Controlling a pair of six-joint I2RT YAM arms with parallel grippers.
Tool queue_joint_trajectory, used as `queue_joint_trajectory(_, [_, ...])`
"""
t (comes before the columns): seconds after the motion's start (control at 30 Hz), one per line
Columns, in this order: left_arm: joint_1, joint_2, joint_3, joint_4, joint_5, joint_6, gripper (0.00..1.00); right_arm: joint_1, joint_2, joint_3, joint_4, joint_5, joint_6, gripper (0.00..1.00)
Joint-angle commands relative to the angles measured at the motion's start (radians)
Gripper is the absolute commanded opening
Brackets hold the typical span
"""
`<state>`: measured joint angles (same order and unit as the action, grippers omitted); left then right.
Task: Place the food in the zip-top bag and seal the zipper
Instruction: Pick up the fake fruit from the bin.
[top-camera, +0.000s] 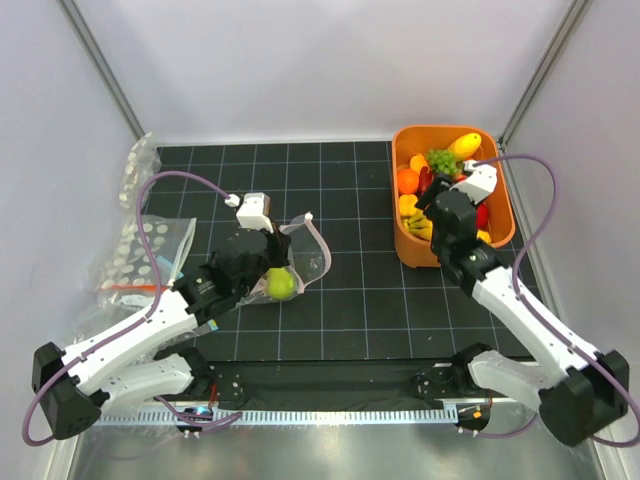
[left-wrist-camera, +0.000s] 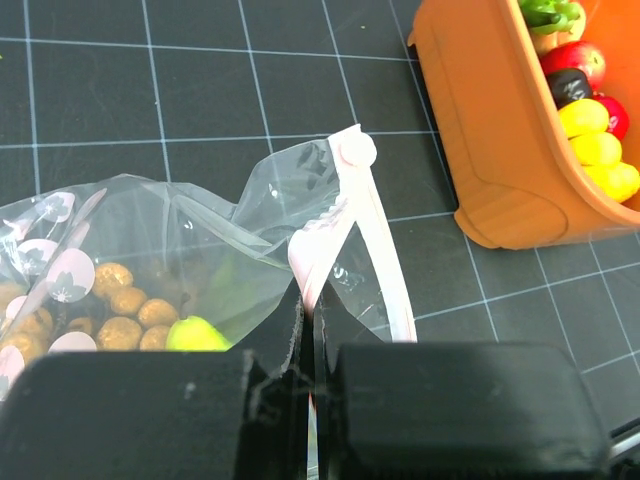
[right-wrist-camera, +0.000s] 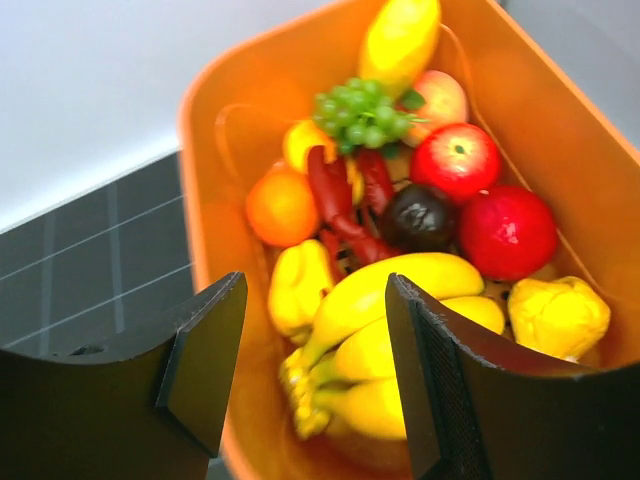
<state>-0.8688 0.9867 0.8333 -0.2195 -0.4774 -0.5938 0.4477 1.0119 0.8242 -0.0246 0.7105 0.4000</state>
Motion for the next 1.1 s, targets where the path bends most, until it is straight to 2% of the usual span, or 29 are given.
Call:
queue_joint_trajectory(0.0, [-0.001, -0.029, -0.002, 0.072, 0.005, 0.005, 0.0, -0.096, 0.117, 0.111, 0.031, -0.038, 0.068, 0.64])
queue_joint_trajectory(0.07, [-0.001, -0.031, -0.005, 0.074, -0.001, 0.006, 0.0, -0.171, 0.175, 0.189, -0.009, -0.095, 0.101, 0.65])
queue_joint_trajectory(0.17, [-0.002, -0.033, -0.008, 0.077, -0.001, 0.006, 0.0, -0.236, 0.269, 0.272, -0.028, -0.138, 0.129, 0.77])
queue_joint_trajectory(0.2, [-0.002, -0.033, -0.007, 0.077, -0.001, 0.005, 0.0, -0.245, 0.292, 0.292, -0.037, -0.146, 0.129, 0.99])
queue_joint_trajectory(0.43, [-0.002, -0.023, -0.008, 0.083, 0.023, -0.003, 0.0, -0.285, 0.535, 0.501, -0.051, -0.112, 0.053, 1.0])
queue_joint_trajectory(0.8, [-0.001, -0.091, -0.028, 0.081, 0.013, -0.009, 0.0, -0.412, 0.815, 0.674, 0.014, -0.144, 0.045, 1.0])
queue_joint_trajectory(1.07, [-0.001, -0.115, -0.025, 0.078, 0.1, -0.04, 0.0, -0.477, 0.982, 0.816, 0.018, -0.168, 0.049, 1.0])
